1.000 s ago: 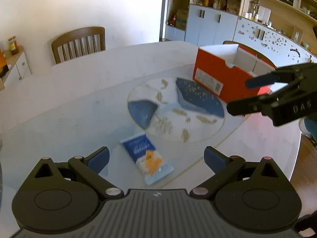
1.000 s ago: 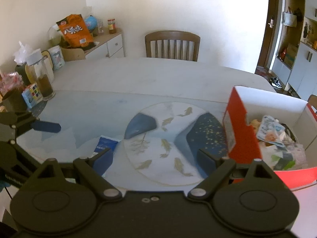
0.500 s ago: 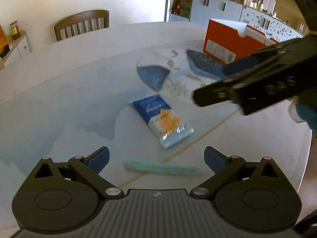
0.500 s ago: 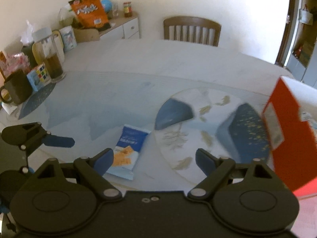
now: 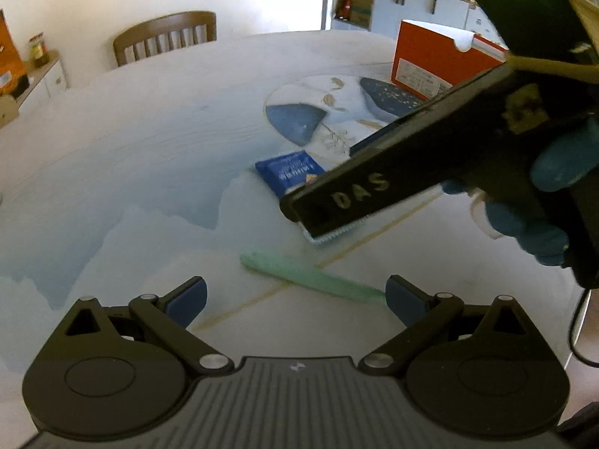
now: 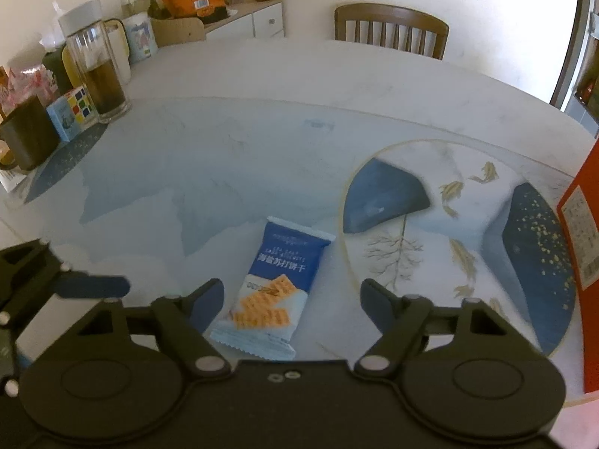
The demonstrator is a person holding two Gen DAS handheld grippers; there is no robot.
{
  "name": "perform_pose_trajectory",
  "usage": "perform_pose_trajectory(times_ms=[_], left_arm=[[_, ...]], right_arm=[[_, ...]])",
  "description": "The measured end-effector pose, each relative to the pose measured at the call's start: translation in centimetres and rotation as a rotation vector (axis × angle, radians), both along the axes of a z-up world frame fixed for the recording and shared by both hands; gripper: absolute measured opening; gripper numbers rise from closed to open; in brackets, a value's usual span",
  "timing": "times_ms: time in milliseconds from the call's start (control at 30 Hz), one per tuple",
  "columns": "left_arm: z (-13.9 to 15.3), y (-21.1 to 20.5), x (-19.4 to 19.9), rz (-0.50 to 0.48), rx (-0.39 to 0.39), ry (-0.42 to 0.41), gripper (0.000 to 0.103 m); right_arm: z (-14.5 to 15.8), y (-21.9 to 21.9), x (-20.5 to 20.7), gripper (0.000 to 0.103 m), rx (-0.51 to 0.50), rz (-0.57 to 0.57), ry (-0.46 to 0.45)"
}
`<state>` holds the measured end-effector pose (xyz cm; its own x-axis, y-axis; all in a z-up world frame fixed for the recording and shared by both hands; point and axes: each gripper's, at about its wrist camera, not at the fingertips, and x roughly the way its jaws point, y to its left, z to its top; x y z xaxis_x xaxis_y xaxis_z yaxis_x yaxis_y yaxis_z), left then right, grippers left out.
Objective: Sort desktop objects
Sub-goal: 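Grasp the blue cracker packet with the right gripper while the left grasps the mint-green stick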
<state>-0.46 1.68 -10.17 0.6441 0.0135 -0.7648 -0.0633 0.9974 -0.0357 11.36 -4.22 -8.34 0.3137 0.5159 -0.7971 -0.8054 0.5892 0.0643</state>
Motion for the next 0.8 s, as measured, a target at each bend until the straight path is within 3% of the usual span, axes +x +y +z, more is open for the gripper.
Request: perform_pose_trajectory(times_ms=[267,667,800], left_arm=[[-0.7,-2.7,1.3,-0.077,0.018,-0.007,0.101],[-0.8,-3.8,4.1,-0.12,0.049,-0.029,0.091],[-0.5,-3.3,3.6,-0.098,0.048,-0.022,0.079]], right_arm=[[-0.5,-0.5,0.9,0.047,-0.027,-0.021,-0.039],[-0.6,-3.9,4.2,0.042,-0.041,-0.142,-0.048],[-0.6,-4.2,4.4,0.044,-0.036,-0.128,-0.038]])
